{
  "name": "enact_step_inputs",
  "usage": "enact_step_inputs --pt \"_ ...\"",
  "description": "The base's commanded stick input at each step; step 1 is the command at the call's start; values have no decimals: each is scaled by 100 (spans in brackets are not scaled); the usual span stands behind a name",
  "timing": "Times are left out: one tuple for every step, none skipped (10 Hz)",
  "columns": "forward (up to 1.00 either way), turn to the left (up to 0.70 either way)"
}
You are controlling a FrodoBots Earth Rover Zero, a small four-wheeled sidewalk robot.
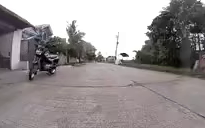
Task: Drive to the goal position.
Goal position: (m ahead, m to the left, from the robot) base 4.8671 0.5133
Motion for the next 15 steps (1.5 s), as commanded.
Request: enact_step_inputs --pt "70 27" --pt "70 27" --pt "70 27" --pt "70 27" --pt "29 11" --pt "0 0" --pt "0 0" --pt "0 0" --pt "0 0" --pt "0 0" --pt "0 0" --pt "0 0" --pt "0 0" --pt "0 0" --pt "54 0"
